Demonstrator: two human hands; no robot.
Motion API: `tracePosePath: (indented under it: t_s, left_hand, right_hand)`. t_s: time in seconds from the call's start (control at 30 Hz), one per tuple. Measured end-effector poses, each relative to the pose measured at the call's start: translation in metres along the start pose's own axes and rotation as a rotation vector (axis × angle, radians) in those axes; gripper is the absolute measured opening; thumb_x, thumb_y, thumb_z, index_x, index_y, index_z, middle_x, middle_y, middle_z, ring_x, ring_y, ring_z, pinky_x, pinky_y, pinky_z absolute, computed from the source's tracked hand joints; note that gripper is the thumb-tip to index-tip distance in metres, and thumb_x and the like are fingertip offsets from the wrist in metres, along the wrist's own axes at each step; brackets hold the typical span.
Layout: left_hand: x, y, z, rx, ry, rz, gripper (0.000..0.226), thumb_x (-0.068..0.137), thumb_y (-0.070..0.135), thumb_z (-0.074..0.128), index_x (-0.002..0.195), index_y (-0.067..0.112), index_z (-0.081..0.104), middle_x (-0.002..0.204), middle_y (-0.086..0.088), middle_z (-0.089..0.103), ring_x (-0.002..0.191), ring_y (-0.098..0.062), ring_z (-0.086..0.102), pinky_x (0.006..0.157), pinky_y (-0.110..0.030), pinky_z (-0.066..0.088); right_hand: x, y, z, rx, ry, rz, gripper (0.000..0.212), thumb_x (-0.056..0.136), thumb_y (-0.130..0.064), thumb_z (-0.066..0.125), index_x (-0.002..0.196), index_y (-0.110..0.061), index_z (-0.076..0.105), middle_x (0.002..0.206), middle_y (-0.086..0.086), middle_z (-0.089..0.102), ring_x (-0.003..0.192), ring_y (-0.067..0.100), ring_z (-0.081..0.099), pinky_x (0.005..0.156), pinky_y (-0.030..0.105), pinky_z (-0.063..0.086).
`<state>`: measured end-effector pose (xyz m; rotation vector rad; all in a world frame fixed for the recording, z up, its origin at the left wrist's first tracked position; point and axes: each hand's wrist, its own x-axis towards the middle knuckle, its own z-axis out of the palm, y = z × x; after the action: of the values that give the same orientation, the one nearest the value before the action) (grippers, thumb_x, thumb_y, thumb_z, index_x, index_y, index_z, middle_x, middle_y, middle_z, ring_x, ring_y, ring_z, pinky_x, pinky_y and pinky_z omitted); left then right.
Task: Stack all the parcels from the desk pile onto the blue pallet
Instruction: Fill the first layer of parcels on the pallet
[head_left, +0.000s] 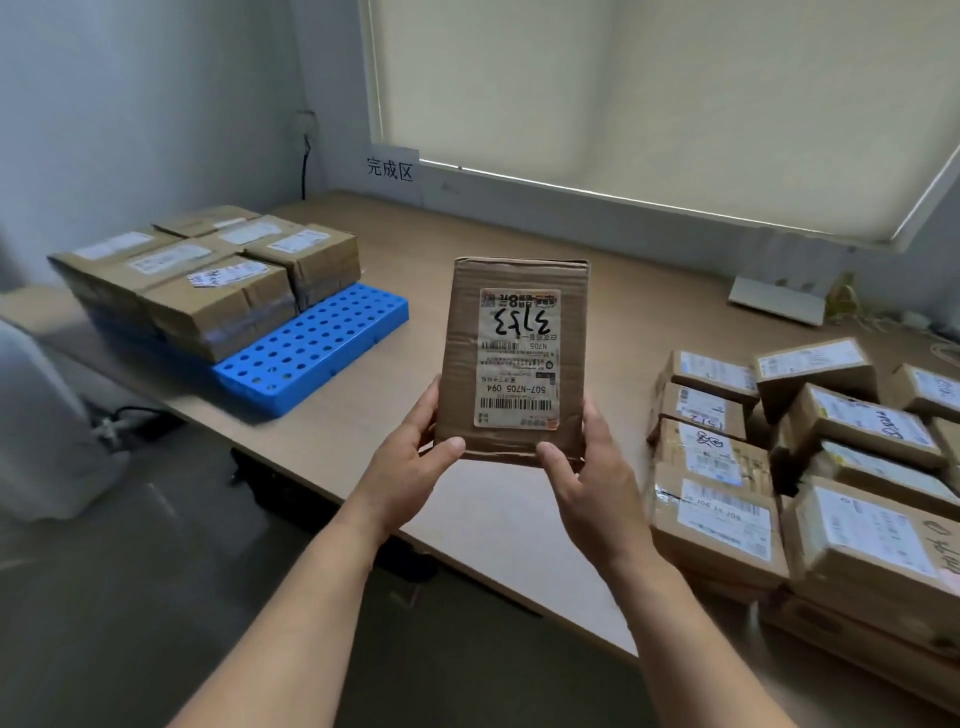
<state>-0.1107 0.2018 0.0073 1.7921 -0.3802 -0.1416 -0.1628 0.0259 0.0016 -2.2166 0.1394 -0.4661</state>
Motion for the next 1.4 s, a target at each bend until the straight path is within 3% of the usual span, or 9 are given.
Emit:
tracePosePath:
  t_s: [0.23, 0.37, 0.6, 0.73, 0.97, 1.07, 1.13, 1.3, 1.4]
  left_hand:
    - [0.029, -0.028, -0.049, 0.017, 0.059, -0.052, 0.066, 0.096, 0.008, 0.048, 0.145, 0.041, 0.019, 0.132, 0.019, 0.046, 0.124, -0.001, 0.045, 0.106, -0.024, 0.037]
    - [0.057, -0.04, -0.082, 0.052, 0.094, -0.081, 0.064, 0.097, 0.012, 0.048, 0.143, 0.043, 0.018, 0.13, 0.022, 0.043, 0.125, -0.001, 0.043, 0.108, -0.028, 0.035]
    - [0.122, -0.063, -0.151, 0.1, 0.128, -0.155, 0.063, 0.097, 0.018, 0.048, 0.147, 0.04, 0.016, 0.142, 0.014, 0.039, 0.127, -0.004, 0.039, 0.106, -0.028, 0.033]
    - [0.162, -0.079, -0.177, 0.101, 0.125, -0.182, 0.063, 0.097, 0.019, 0.048, 0.147, 0.04, 0.017, 0.141, 0.011, 0.041, 0.126, -0.005, 0.042, 0.109, -0.033, 0.034]
    - [0.214, -0.107, -0.215, 0.1, 0.12, -0.24, 0.064, 0.096, 0.016, 0.051, 0.147, 0.037, 0.02, 0.133, 0.014, 0.045, 0.122, -0.006, 0.046, 0.109, -0.037, 0.037]
    - [0.232, -0.12, -0.233, 0.12, 0.096, -0.263, 0.063, 0.096, 0.017, 0.051, 0.147, 0.035, 0.021, 0.136, 0.014, 0.043, 0.125, -0.007, 0.044, 0.11, -0.037, 0.035]
    - [0.247, -0.13, -0.246, 0.131, 0.087, -0.259, 0.063, 0.093, 0.021, 0.054, 0.147, 0.035, 0.023, 0.142, 0.011, 0.042, 0.127, -0.008, 0.043, 0.111, -0.038, 0.033]
    - [0.291, -0.153, -0.276, 0.191, -0.016, -0.262, 0.06, 0.095, 0.023, 0.049, 0.147, 0.037, 0.023, 0.146, 0.007, 0.039, 0.129, -0.012, 0.042, 0.111, -0.039, 0.033]
    - [0.315, -0.161, -0.295, 0.222, -0.079, -0.258, 0.058, 0.097, 0.022, 0.047, 0.147, 0.038, 0.022, 0.146, 0.009, 0.038, 0.124, -0.014, 0.045, 0.099, -0.031, 0.041]
  right_hand:
    - [0.04, -0.004, 0.064, 0.026, -0.038, 0.005, 0.062, 0.092, -0.025, 0.054, 0.146, -0.029, 0.024, 0.129, -0.004, 0.054, 0.115, 0.012, 0.052, 0.098, 0.039, 0.047]
    - [0.076, -0.013, 0.102, 0.065, -0.071, -0.002, 0.06, 0.093, -0.022, 0.054, 0.145, -0.029, 0.026, 0.129, -0.005, 0.055, 0.113, 0.012, 0.051, 0.097, 0.032, 0.045]
    - [0.146, -0.034, 0.17, 0.14, -0.107, 0.03, 0.061, 0.091, -0.022, 0.057, 0.145, -0.026, 0.029, 0.129, -0.005, 0.056, 0.116, 0.014, 0.052, 0.098, 0.036, 0.045]
    - [0.186, -0.033, 0.201, 0.16, -0.116, 0.09, 0.061, 0.089, -0.029, 0.059, 0.144, -0.027, 0.032, 0.125, -0.004, 0.059, 0.114, 0.015, 0.054, 0.095, 0.034, 0.044]
    - [0.231, -0.037, 0.249, 0.234, -0.131, 0.169, 0.071, 0.075, -0.057, 0.049, 0.14, -0.032, 0.035, 0.123, -0.008, 0.059, 0.115, 0.011, 0.054, 0.098, 0.038, 0.045]
    - [0.244, -0.045, 0.265, 0.264, -0.169, 0.196, 0.054, 0.086, -0.041, 0.057, 0.135, -0.032, 0.037, 0.123, -0.012, 0.059, 0.112, 0.009, 0.055, 0.093, 0.028, 0.043]
    - [0.251, -0.048, 0.276, 0.265, -0.183, 0.215, 0.053, 0.09, -0.03, 0.059, 0.137, -0.031, 0.035, 0.121, -0.013, 0.059, 0.107, 0.008, 0.056, 0.086, 0.022, 0.041]
    - [0.273, -0.06, 0.312, 0.212, -0.127, 0.274, 0.057, 0.09, -0.026, 0.059, 0.14, -0.028, 0.032, 0.122, -0.012, 0.059, 0.102, 0.009, 0.056, 0.081, 0.02, 0.038]
    - [0.284, -0.07, 0.333, 0.181, -0.07, 0.342, 0.056, 0.091, -0.027, 0.058, 0.141, -0.027, 0.032, 0.124, -0.011, 0.059, 0.108, 0.013, 0.057, 0.082, 0.02, 0.038]
